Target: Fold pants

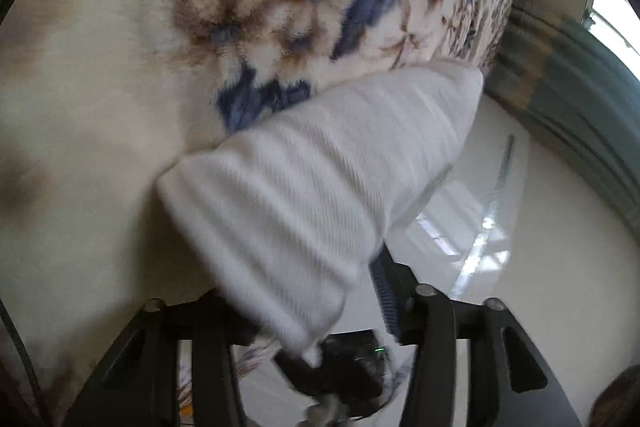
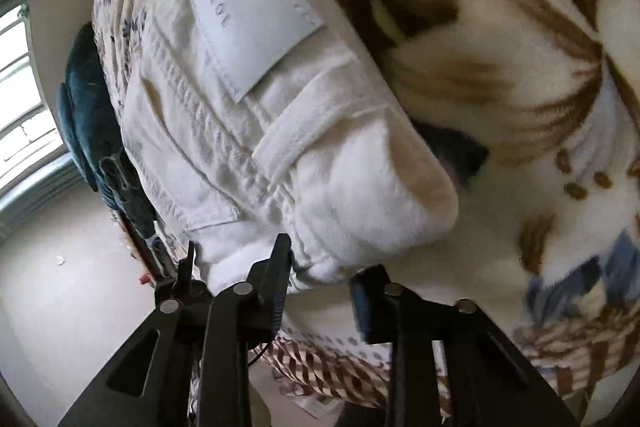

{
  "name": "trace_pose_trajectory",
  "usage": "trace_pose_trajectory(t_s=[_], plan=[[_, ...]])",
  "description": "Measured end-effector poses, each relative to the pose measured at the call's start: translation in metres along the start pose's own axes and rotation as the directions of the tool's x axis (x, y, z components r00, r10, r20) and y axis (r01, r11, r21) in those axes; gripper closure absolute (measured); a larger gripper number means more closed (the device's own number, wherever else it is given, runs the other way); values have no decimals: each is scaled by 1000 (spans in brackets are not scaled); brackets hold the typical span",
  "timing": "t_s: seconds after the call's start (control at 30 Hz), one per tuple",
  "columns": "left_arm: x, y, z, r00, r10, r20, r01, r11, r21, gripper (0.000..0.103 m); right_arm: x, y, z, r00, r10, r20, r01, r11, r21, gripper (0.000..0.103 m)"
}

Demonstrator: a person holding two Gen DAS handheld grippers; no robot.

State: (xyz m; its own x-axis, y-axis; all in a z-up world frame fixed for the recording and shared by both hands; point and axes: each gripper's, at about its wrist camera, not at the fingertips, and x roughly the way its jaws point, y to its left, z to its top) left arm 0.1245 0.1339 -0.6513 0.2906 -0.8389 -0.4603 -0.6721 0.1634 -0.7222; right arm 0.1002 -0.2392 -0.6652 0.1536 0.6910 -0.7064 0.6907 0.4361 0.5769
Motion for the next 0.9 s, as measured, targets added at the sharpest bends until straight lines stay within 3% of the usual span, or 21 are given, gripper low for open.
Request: trace_pose_trajectory(t_s=[0.03, 0.07, 0.1, 0.2, 0.27, 0.3, 0.33, 0.4, 0.43, 0.53, 0.63, 0.7, 0.77, 0.8, 0.83, 0.9], plan=[[-7, -7, -8, 1000, 25, 13, -25, 1000, 14, 28, -2, 13, 2, 1000, -25, 7, 25, 1000, -8, 52], [-11, -12, -15, 999, 37, 27, -37, 999, 21, 27, -7, 17, -1, 999, -44, 19, 44, 999, -15, 36], [-14, -18, -22, 998, 50, 37, -51, 998, 24, 26, -11, 21, -5, 997, -63, 35, 64, 998, -15, 30], [-6, -28, -40, 998, 40, 50, -40, 999, 6, 22, -20, 27, -18, 997, -50, 67, 49, 999, 17, 29], [13, -28, -37, 996, 60, 60, -61, 998, 5, 22, -19, 31, -17, 997, -7, 78, 4, 999, 39, 29], [22, -26, -34, 997, 33, 74, -33, 999, -3, 22, -7, 35, -17, 996, 10, 87, -15, 998, 57, 30], [26, -27, -35, 997, 0, 79, 0, 1000, -5, 23, 0, 34, -17, 994, 21, 105, -30, 996, 83, 36], [37, -35, -30, 993, -80, 92, 76, 996, 46, 38, 9, 26, -17, 989, 78, 123, -93, 988, 126, 75], [46, -45, -24, 995, -91, 52, 84, 989, 122, 51, 13, 23, -19, 987, 78, 139, -99, 984, 148, 79], [54, -58, -10, 1000, -18, -3, 18, 961, 278, 51, 23, 19, -17, 989, 62, 133, -83, 983, 163, 79], [50, -48, 0, 999, -32, -42, 43, 954, 295, 49, 33, 17, -8, 994, 71, 78, -83, 982, 171, 70], [44, -34, 1, 999, 0, -51, 12, 971, 239, 47, 36, 17, -7, 997, 61, 48, -68, 983, 170, 55], [30, -28, -13, 996, 40, -75, -24, 980, 195, 25, 20, 11, -6, 998, 50, 24, -53, 988, 145, 29], [22, -30, -24, 993, 83, -83, -64, 977, 205, 23, 14, 13, -8, 999, 40, 18, -42, 992, 118, 27], [13, -32, -31, 989, 115, -88, -93, 969, 228, 23, 6, 14, -12, 1000, 23, 20, -25, 995, 94, 27], [-1, -53, -57, 960, 276, -48, -239, 896, 375, 20, -16, 16, -19, 998, -40, 38, 38, 998, 43, 21]])
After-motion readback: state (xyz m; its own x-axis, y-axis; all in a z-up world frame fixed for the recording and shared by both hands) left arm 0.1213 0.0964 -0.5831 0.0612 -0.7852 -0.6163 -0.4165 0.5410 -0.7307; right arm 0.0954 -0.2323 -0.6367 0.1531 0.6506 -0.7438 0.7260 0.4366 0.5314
